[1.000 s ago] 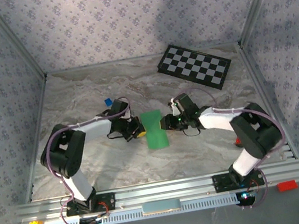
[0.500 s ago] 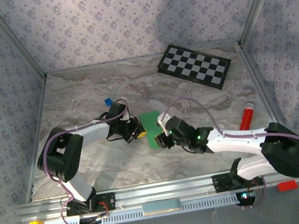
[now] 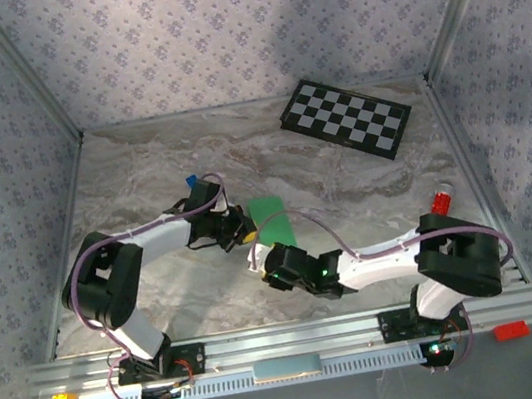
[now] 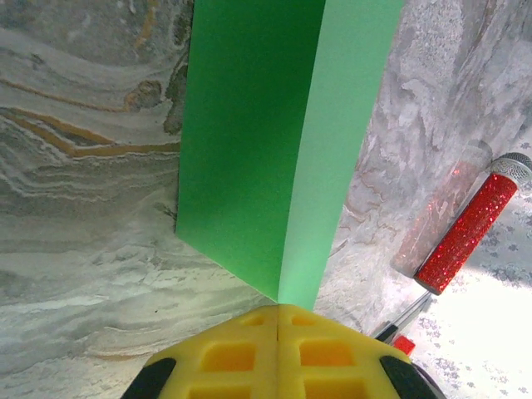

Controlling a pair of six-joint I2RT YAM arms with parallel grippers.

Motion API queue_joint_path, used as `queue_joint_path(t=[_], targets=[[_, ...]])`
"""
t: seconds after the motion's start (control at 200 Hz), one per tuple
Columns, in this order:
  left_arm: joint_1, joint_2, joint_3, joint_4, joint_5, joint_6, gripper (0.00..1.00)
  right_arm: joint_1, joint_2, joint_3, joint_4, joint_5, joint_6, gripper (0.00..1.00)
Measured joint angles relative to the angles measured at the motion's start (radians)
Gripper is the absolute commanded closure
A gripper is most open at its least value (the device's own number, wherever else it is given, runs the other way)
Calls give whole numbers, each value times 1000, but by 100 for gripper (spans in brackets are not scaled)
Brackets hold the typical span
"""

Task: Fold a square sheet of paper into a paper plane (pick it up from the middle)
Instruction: Third fold the triangle at the center of the table.

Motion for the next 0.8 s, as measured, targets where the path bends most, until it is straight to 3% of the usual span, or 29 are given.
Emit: queue_joint_path(t=[0.14,0.275,0.8], targets=[[0,0,0,-6,0,3,100,14,42,15,0,89,-21,53],[0,0,0,-19,0,5,100,16,47,15,1,124,-34,62],[0,0,11,-45,0,27,100,10,46,14,8,114,-24,89]])
